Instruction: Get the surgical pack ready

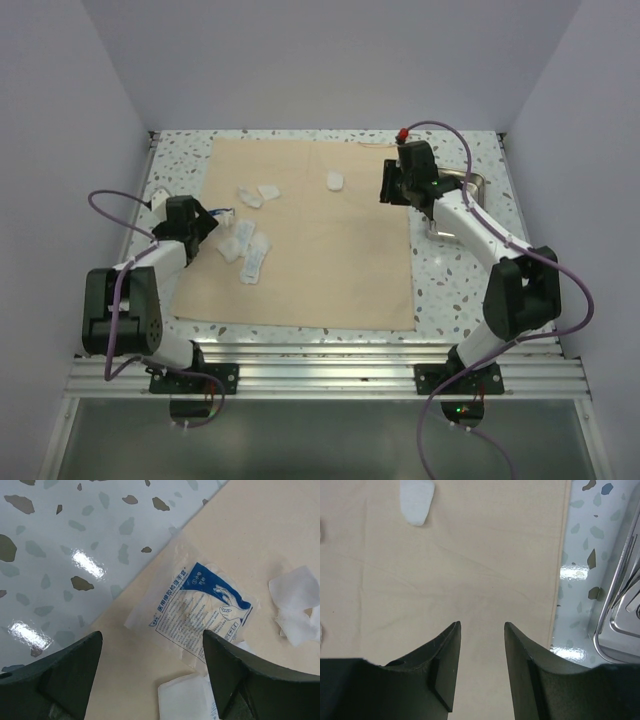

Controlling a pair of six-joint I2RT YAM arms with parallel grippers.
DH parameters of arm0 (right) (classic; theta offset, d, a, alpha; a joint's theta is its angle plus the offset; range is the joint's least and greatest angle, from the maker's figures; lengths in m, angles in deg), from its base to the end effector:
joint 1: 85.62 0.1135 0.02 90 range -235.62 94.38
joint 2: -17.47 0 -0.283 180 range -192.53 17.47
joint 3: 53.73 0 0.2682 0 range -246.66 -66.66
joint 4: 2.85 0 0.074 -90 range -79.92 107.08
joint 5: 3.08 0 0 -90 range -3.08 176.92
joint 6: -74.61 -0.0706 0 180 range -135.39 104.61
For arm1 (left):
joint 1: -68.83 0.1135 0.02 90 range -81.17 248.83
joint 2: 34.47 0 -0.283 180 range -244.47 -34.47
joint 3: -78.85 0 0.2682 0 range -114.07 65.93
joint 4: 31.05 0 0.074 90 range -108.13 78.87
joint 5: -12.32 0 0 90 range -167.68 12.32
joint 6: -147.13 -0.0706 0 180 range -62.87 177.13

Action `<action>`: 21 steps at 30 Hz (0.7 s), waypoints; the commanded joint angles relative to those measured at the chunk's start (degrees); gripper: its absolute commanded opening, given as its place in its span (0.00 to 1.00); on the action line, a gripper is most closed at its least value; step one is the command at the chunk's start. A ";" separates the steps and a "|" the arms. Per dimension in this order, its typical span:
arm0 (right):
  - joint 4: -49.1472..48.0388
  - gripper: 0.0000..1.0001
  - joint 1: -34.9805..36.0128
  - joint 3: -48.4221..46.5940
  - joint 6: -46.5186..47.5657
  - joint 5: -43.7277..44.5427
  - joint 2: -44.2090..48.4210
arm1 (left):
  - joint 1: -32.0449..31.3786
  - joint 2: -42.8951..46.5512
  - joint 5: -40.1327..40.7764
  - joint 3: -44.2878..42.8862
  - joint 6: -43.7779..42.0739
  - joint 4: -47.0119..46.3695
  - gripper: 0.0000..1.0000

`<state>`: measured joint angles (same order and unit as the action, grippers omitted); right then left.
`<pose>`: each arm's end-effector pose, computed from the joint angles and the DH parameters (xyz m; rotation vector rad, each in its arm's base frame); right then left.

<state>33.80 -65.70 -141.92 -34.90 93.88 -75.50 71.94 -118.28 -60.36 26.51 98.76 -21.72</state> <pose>0.3883 0.1316 0.2784 0.0548 2.2964 0.2180 0.3237 0.0386 0.1624 -0.9965 2.0111 -0.0162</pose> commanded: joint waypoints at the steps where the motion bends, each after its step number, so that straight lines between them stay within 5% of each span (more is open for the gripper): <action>1: -2.63 0.44 0.12 -0.32 -0.09 -0.63 3.15 | 0.40 -2.14 -2.56 -0.40 1.61 -5.28 0.84; 8: -2.98 0.44 0.03 0.65 0.17 -1.07 4.64 | 1.19 -7.58 -3.43 -2.15 2.76 -7.65 0.65; 14: -3.07 0.43 0.03 1.08 0.17 -2.47 5.43 | 1.19 -8.82 -2.38 -2.33 2.50 -10.11 0.23; 16: -3.25 0.42 0.03 1.17 0.00 -3.09 5.34 | 1.19 -9.70 -1.85 -3.03 2.14 -9.76 0.00; 21: -4.39 0.41 0.20 2.05 -0.27 -5.64 5.17 | 1.54 -8.04 -4.13 -2.42 1.53 -10.82 0.00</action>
<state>32.08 -65.70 -140.55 -34.90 90.69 -72.46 72.80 -127.39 -64.01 25.29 101.03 -28.56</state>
